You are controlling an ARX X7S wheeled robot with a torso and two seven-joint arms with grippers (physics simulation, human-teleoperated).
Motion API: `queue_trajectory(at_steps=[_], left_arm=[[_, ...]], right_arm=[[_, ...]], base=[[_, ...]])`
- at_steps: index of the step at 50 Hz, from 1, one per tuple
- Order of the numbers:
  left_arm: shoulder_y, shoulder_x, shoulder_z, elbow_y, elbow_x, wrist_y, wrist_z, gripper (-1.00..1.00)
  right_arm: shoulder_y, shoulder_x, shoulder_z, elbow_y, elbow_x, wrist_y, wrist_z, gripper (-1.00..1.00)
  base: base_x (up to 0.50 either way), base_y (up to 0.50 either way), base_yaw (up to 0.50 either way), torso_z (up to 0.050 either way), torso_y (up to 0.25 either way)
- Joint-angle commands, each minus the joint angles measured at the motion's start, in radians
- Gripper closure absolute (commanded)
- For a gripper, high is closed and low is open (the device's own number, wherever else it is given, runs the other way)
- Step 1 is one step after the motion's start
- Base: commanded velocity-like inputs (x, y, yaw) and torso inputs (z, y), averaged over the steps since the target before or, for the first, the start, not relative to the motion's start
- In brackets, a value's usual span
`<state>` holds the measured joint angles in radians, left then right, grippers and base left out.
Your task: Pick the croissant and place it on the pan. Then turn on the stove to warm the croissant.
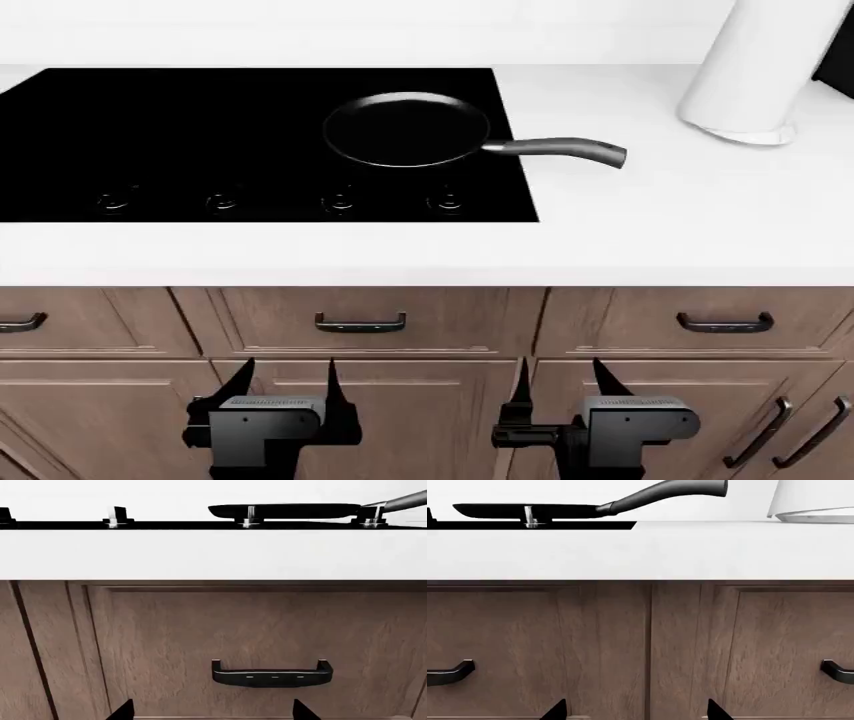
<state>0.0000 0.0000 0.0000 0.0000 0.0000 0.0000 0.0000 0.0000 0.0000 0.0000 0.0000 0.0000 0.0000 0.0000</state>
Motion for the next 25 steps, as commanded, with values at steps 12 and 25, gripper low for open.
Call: queue_trajectory(at_steps=[12,25], left_arm=[[0.154,-0.070,-0.018,-0.243,-0.115,0.444,0.021,-1.00],[0.149,-0.085,0.001,-0.265,-0.108,0.445,-0.004,-1.00]], right_arm=[[0.017,0.049,-0.060,0.018,0.047,0.026,0.049,-1.00],[0.002,0.073,-0.079,0.019,0.070,0.007,0.069,-1.00]], base=[[0.00,0.21,0.00,0.000,0.000],[0.00,0.50,0.00,0.000,0.000]])
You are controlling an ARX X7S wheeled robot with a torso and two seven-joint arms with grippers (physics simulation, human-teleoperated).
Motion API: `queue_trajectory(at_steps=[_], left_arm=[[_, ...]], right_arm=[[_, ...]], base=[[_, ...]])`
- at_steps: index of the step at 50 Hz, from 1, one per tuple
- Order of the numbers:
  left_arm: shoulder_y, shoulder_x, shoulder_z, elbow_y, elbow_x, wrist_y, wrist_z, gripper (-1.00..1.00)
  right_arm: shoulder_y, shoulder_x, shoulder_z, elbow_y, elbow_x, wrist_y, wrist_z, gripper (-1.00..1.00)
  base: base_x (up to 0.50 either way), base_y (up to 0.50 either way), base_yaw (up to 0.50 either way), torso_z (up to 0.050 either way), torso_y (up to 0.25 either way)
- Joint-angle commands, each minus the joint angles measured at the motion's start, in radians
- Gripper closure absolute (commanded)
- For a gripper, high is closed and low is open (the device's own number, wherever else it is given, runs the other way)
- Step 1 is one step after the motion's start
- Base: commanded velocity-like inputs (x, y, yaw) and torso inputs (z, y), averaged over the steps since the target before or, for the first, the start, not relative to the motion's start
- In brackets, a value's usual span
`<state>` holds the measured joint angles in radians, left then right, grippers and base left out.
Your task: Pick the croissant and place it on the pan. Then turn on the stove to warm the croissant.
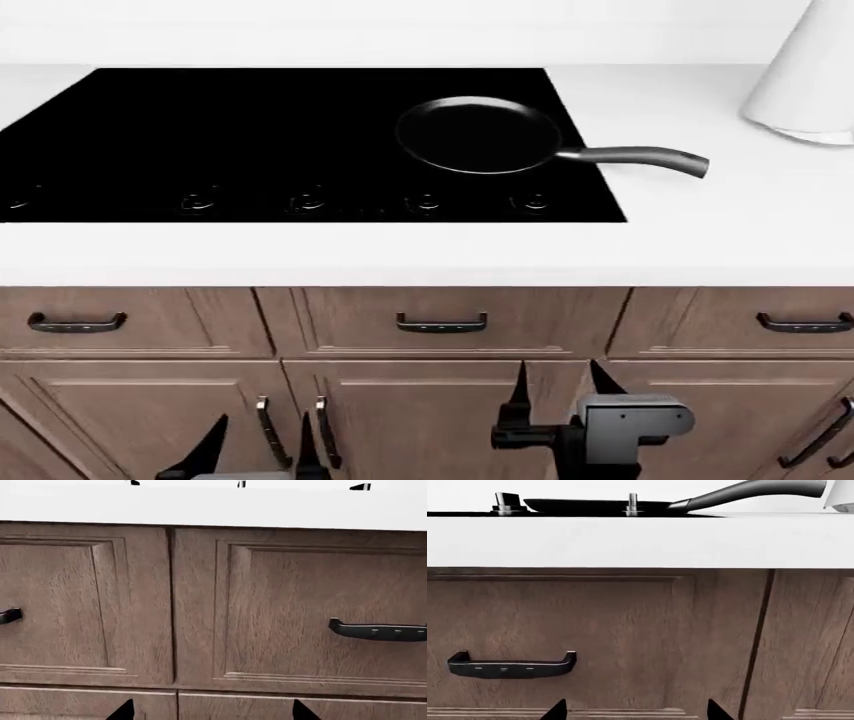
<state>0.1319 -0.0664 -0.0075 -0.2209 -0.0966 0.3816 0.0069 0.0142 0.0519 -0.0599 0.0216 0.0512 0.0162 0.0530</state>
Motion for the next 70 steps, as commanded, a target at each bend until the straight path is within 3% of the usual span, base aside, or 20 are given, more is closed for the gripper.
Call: queue_trajectory(at_steps=[1,70], left_arm=[[0.018,-0.019,0.009,-0.047,-0.012,0.067,-0.013,-1.00],[0.003,-0.071,0.089,-0.099,-0.035,0.024,-0.079,-1.00]], right_arm=[[-0.012,0.023,-0.021,-0.001,0.020,-0.011,0.017,-1.00],[0.016,0.079,-0.107,0.018,0.071,-0.015,0.091,-1.00]], base=[[0.00,0.50,0.00,0.000,0.000],[0.00,0.50,0.00,0.000,0.000]])
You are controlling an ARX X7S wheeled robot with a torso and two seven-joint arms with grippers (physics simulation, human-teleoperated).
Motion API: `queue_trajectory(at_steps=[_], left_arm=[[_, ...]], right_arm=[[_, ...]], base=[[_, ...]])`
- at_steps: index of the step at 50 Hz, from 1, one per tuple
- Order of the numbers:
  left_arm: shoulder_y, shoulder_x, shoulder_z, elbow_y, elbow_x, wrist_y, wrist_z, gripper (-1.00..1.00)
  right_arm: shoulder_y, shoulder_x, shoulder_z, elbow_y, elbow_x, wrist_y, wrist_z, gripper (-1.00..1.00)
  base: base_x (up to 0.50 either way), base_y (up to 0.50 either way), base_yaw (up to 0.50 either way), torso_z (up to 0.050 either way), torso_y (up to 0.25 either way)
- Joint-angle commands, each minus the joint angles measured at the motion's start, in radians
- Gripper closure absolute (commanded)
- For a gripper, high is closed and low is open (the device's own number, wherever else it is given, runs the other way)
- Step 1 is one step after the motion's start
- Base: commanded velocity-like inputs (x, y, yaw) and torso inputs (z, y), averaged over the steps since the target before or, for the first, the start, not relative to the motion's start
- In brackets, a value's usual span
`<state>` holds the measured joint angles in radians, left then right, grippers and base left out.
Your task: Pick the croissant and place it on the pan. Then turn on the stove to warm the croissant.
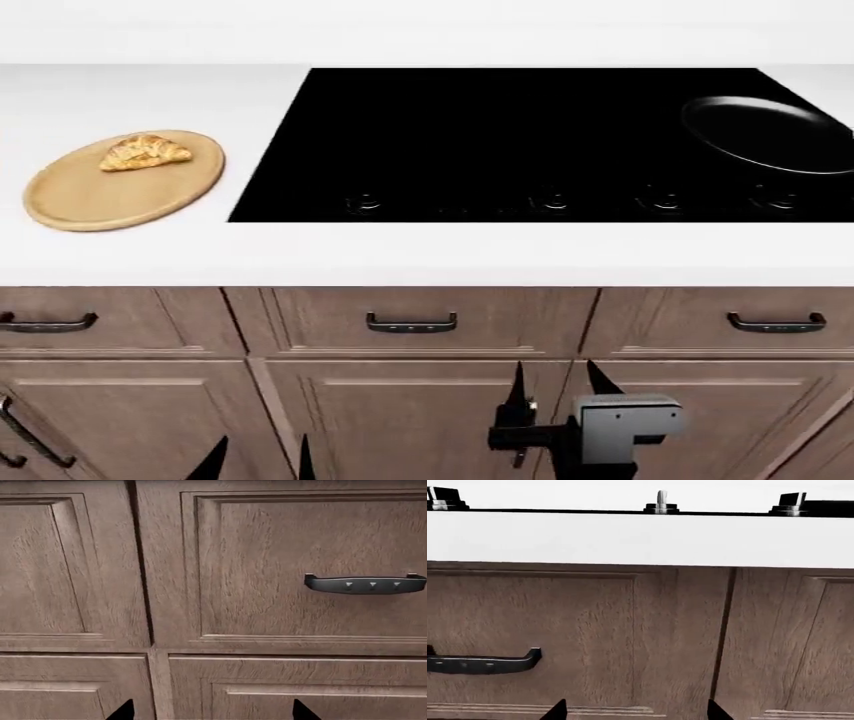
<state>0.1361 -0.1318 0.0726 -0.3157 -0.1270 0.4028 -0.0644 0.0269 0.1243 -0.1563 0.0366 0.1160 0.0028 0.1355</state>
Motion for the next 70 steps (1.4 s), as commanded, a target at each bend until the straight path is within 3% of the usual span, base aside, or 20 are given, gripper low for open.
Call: queue_trajectory(at_steps=[1,42,66,70], left_arm=[[-0.001,-0.006,0.010,-0.003,-0.006,0.002,-0.008,-1.00],[-0.003,-0.025,0.040,-0.007,-0.021,0.008,-0.032,-1.00],[-0.007,-0.032,0.051,-0.017,-0.023,0.025,-0.052,-1.00],[0.018,-0.037,0.040,0.088,-0.022,0.001,-0.085,-1.00]], right_arm=[[0.004,0.007,-0.012,0.003,0.007,-0.001,0.010,-1.00],[0.014,0.029,-0.041,0.007,0.035,-0.012,0.035,-1.00],[0.013,0.040,-0.055,0.000,0.042,-0.006,0.058,-1.00],[-0.014,0.045,-0.064,-0.107,0.034,0.029,0.081,-1.00]], base=[[0.00,0.50,0.00,0.000,0.000],[0.00,0.50,0.00,0.000,0.000],[0.00,0.01,0.00,0.000,0.000],[0.00,0.00,0.00,0.000,0.000]])
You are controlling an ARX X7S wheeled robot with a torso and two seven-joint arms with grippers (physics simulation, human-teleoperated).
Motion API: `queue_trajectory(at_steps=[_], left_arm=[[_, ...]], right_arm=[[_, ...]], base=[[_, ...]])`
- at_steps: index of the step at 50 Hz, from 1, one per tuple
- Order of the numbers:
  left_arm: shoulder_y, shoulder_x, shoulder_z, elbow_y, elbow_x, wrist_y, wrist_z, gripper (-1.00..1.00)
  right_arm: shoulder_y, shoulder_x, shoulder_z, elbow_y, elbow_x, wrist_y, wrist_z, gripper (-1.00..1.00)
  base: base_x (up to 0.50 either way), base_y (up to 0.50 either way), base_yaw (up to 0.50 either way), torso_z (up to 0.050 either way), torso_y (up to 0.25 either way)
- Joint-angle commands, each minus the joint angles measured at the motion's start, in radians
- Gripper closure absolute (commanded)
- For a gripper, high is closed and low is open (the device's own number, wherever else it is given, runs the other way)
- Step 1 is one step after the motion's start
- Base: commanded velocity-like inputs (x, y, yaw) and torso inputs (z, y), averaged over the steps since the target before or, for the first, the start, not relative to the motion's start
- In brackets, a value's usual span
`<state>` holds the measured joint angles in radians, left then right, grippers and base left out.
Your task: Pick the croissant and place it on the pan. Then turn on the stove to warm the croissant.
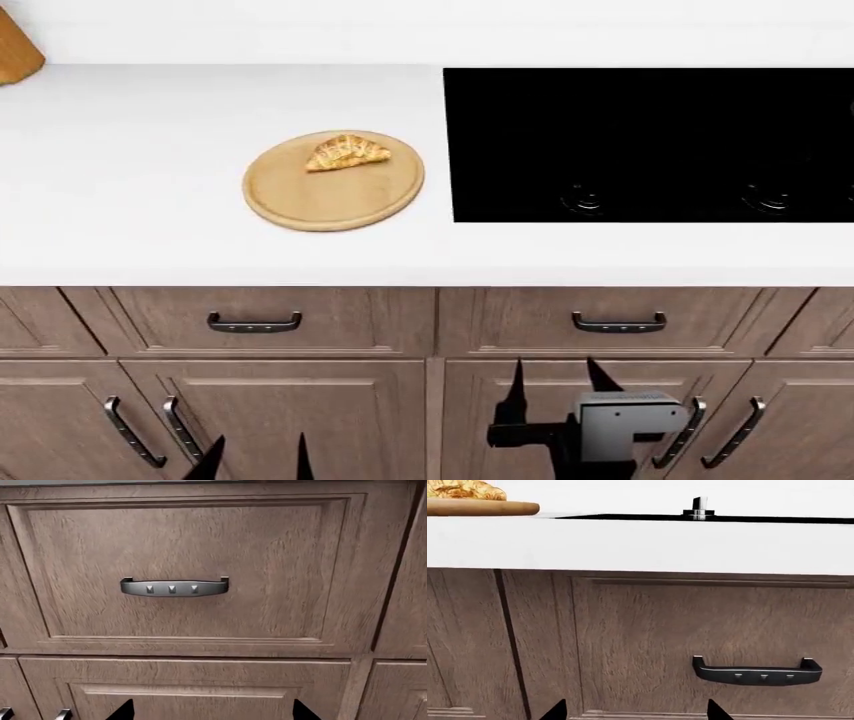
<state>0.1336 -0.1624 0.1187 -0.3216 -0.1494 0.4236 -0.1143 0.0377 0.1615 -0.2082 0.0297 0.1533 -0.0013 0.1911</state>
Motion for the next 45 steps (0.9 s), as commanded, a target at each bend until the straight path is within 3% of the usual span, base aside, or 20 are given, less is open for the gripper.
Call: queue_trajectory(at_steps=[1,8,21,30,31,45], left_arm=[[0.029,-0.009,-0.013,0.129,-0.003,-0.036,-0.047,-1.00],[0.074,-0.063,-0.028,0.505,-0.039,-0.228,-0.095,-1.00],[0.054,-0.188,-0.086,0.984,-0.098,-0.553,-0.152,-1.00],[-0.129,-0.246,-0.106,1.087,-0.189,-0.749,-0.162,-1.00],[-0.160,-0.267,-0.076,1.089,-0.138,-0.785,-0.171,-1.00],[-0.348,-0.271,-0.061,1.062,-0.188,-0.859,-0.149,-1.00]], right_arm=[[-0.029,0.008,-0.012,-0.129,0.005,0.041,0.025,-1.00],[-0.079,0.042,0.011,-0.466,0.073,0.224,0.075,-1.00],[0.004,0.086,0.032,-0.763,0.166,0.468,0.134,-1.00],[0.176,0.113,0.081,-0.898,0.251,0.673,0.169,-1.00],[0.200,0.118,0.091,-0.916,0.264,0.699,0.174,-1.00],[0.386,0.136,0.106,-0.925,0.325,0.821,0.189,-1.00]], base=[[0.00,0.00,0.00,0.000,0.000],[0.00,0.00,0.00,0.000,0.000],[0.00,0.00,0.00,0.000,0.000],[0.00,0.00,0.00,0.000,0.000],[0.00,0.00,0.00,0.000,0.000],[0.00,0.00,0.00,0.010,0.000]])
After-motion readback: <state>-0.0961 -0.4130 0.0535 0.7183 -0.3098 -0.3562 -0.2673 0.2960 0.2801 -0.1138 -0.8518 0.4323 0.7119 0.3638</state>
